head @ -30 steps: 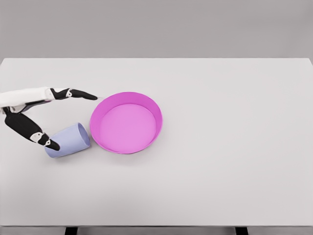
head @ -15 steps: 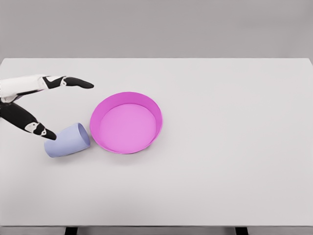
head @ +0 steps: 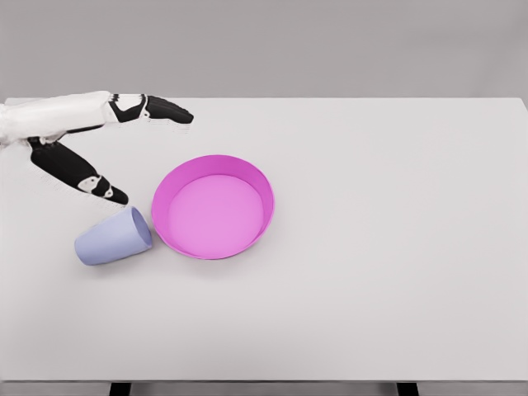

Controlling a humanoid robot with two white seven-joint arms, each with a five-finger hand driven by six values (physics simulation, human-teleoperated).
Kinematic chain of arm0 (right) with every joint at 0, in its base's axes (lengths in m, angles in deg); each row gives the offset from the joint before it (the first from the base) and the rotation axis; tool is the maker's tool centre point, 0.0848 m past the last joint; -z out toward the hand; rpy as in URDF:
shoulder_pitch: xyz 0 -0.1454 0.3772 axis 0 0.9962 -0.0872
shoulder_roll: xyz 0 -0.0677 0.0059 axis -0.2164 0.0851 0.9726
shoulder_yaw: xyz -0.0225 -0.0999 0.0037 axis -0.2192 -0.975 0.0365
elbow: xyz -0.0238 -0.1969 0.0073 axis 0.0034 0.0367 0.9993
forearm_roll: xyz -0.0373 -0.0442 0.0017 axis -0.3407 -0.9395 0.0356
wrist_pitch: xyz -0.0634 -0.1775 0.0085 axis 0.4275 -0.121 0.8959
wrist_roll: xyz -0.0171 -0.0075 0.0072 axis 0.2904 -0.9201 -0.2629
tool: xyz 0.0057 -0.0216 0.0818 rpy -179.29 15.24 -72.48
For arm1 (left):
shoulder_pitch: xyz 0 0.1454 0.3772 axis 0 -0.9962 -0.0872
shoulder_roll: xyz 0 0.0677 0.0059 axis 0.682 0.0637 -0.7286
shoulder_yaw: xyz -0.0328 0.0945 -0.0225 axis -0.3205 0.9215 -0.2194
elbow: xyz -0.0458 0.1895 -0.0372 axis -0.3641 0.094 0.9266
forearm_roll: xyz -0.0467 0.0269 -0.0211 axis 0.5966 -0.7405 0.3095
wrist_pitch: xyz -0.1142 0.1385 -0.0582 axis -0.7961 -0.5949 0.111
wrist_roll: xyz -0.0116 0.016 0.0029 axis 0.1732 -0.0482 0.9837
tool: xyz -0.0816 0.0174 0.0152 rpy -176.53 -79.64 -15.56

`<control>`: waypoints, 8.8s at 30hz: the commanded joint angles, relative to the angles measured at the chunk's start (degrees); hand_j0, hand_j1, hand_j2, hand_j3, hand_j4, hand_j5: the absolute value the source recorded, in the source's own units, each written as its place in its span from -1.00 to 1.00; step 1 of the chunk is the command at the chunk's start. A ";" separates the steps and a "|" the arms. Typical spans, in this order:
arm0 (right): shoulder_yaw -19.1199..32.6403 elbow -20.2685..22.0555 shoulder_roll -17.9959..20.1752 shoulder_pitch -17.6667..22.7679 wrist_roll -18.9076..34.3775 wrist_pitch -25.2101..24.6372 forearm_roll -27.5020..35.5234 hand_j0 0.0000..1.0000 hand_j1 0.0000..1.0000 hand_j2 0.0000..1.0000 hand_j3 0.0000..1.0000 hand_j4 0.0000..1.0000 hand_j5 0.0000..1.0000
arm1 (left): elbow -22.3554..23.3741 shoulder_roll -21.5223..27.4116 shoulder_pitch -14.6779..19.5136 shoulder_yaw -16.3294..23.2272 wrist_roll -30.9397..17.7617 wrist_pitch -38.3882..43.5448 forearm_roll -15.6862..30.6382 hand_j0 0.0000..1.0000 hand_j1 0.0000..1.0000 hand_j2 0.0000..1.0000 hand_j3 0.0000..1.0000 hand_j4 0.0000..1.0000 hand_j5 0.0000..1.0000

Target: Flip the cup with left arm and place it on the plate

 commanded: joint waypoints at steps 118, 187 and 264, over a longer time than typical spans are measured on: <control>0.01 0.00 0.00 0.00 0.02 0.01 -0.02 1.00 1.00 1.00 1.00 1.00 1.00 | 0.17 -0.07 -28.74 -20.48 -3.30 27.89 0.48 1.00 1.00 1.00 1.00 1.00 1.00; 0.01 0.00 0.00 0.00 0.02 0.01 -0.02 1.00 1.00 1.00 1.00 1.00 1.00 | 3.51 -5.87 -31.82 -22.41 -3.30 35.45 -2.33 1.00 1.00 1.00 1.00 1.00 1.00; 0.01 0.00 0.00 0.00 0.02 0.01 -0.02 1.00 1.00 1.00 1.00 1.00 1.00 | 8.08 -7.45 -34.54 -26.36 -3.30 34.22 2.59 0.03 0.03 0.03 0.03 0.03 0.03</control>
